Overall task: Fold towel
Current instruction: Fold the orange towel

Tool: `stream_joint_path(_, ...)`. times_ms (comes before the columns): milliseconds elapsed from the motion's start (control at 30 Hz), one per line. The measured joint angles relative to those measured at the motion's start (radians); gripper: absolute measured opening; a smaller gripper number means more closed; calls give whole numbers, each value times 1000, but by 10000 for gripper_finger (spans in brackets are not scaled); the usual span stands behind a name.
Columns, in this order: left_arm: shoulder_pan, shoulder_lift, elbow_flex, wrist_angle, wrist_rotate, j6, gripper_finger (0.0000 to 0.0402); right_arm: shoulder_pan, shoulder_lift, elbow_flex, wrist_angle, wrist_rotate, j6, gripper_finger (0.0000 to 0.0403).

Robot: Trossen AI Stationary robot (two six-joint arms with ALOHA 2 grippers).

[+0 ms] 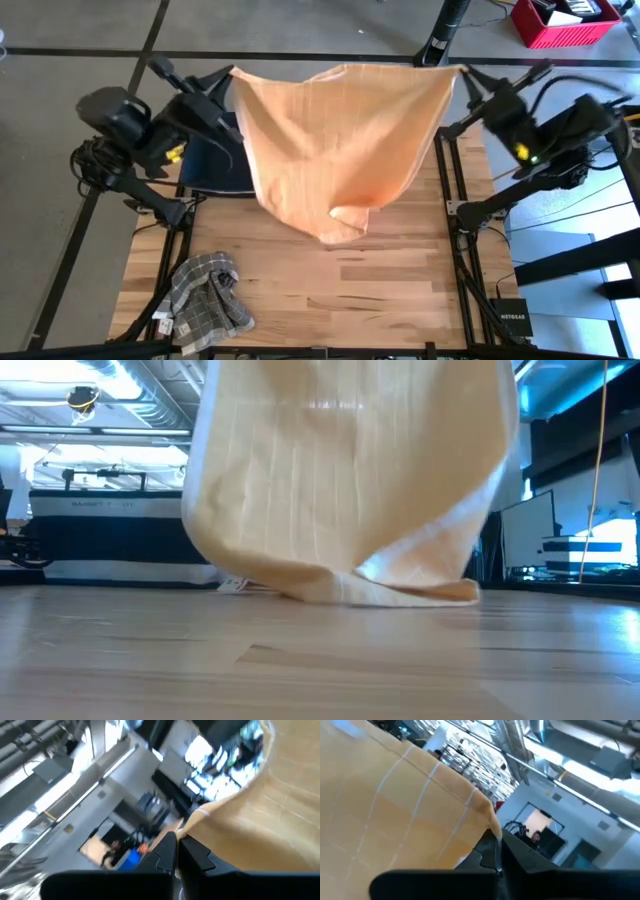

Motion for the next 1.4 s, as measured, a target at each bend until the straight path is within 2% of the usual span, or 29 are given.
stream_joint_path(167,-21,0,0,28,13,-10,5,1,40,113,-56,101,7,7)
stream_joint_path(300,-20,0,0,31,14,-18,5,0,60,181,-107,98,41,7)
stream_joint_path(467,75,1,0,139,30,104,5,-38,68,242,-111,-43,-23,7)
stream_joint_path(767,206,4,-2,451,226,355,5,-151,72,314,-125,-241,-31,10)
stream_joint_path(867,231,4,-2,481,295,337,5,-183,69,316,-145,-274,-31,9)
stream_joint_path(1100,288,8,-2,485,383,247,5,-263,68,327,-178,-360,-30,8)
stream_joint_path(1233,290,8,-2,441,377,146,5,-262,73,327,-205,-315,100,7)
stream_joint_path(1400,241,8,-2,376,271,104,5,-261,73,328,-256,-216,236,6)
